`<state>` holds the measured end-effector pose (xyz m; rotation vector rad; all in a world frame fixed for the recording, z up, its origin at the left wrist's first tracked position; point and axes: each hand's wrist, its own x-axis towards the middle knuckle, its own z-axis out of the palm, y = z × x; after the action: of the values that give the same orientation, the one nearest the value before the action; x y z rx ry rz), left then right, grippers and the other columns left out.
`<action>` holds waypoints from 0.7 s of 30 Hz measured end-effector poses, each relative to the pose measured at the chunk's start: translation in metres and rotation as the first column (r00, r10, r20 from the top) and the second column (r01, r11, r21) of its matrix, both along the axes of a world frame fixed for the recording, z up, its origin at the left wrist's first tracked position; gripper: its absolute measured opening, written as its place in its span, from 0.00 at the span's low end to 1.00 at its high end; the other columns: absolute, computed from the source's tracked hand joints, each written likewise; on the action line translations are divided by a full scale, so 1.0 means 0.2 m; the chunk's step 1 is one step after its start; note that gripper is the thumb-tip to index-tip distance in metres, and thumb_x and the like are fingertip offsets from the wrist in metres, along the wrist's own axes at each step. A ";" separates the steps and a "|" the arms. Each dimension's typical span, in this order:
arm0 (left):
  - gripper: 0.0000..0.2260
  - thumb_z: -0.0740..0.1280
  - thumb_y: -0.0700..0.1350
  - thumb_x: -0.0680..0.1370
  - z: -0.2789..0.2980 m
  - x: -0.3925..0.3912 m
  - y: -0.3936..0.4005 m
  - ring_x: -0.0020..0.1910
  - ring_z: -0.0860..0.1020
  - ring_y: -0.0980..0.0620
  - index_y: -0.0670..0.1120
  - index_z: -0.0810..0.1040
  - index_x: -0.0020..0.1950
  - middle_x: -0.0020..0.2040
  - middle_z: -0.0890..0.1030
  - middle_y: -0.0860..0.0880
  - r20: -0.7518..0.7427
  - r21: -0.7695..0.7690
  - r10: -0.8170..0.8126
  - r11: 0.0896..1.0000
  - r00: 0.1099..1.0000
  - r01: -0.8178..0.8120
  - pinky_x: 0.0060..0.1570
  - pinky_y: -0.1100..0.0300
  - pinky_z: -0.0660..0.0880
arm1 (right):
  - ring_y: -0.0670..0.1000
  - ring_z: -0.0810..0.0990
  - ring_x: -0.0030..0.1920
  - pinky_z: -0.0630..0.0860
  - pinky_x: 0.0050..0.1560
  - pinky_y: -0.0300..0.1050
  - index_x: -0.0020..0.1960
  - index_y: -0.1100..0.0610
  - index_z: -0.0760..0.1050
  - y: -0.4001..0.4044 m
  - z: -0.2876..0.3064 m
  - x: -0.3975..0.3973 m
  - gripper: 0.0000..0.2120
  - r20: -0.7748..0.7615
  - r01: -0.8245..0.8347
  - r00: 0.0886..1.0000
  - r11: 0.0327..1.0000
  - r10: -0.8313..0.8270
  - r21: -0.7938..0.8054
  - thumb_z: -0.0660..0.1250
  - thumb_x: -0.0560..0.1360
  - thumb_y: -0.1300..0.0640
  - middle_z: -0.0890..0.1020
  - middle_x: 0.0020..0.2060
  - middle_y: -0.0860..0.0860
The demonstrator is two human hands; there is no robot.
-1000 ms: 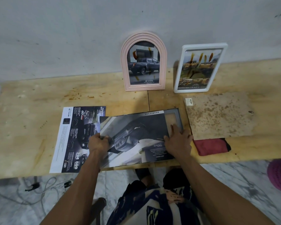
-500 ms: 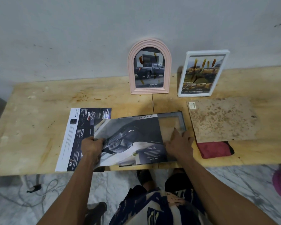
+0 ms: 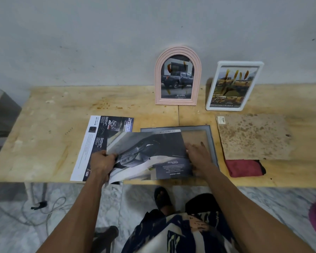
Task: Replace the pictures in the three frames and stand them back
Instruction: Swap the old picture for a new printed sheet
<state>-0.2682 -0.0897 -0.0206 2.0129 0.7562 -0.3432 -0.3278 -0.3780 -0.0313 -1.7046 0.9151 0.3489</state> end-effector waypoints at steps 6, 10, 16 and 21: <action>0.01 0.70 0.35 0.75 0.09 -0.13 -0.07 0.28 0.77 0.52 0.38 0.81 0.44 0.34 0.80 0.46 0.093 -0.101 0.013 0.995 0.996 -0.004 0.21 0.66 0.71 | 0.52 0.81 0.48 0.77 0.43 0.46 0.57 0.56 0.77 -0.05 0.05 -0.06 0.11 0.064 -0.042 0.997 0.999 0.044 -0.031 0.69 0.76 0.54 0.82 0.51 0.53; 0.02 0.71 0.38 0.74 0.16 -0.26 -0.05 0.27 0.74 0.50 0.39 0.81 0.44 0.32 0.79 0.45 0.096 -0.160 0.088 0.984 0.991 -0.072 0.31 0.59 0.73 | 0.54 0.82 0.48 0.80 0.47 0.51 0.59 0.56 0.77 -0.08 0.09 -0.11 0.14 0.101 -0.062 0.993 0.998 0.060 0.018 0.69 0.76 0.52 0.82 0.51 0.54; 0.03 0.67 0.35 0.79 0.21 -0.47 0.08 0.35 0.82 0.44 0.40 0.80 0.48 0.39 0.84 0.41 0.062 -0.434 0.370 0.846 0.927 -0.309 0.36 0.50 0.82 | 0.56 0.80 0.48 0.79 0.48 0.55 0.50 0.56 0.78 0.09 0.17 -0.24 0.09 0.149 0.049 0.976 0.826 -0.159 0.562 0.69 0.76 0.51 0.80 0.51 0.58; 0.08 0.64 0.30 0.79 0.22 -0.54 0.21 0.41 0.84 0.40 0.37 0.78 0.55 0.46 0.85 0.39 0.026 -0.639 0.514 0.668 0.857 -0.381 0.43 0.41 0.82 | 0.54 0.84 0.37 0.81 0.32 0.51 0.58 0.55 0.76 0.41 0.25 -0.24 0.11 0.194 0.014 0.956 0.690 -0.222 0.723 0.68 0.76 0.60 0.85 0.43 0.54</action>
<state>-0.3753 -0.0471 0.0225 1.1598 0.8481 -0.0616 -0.3757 -0.2952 0.0179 -0.9190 0.5640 0.3205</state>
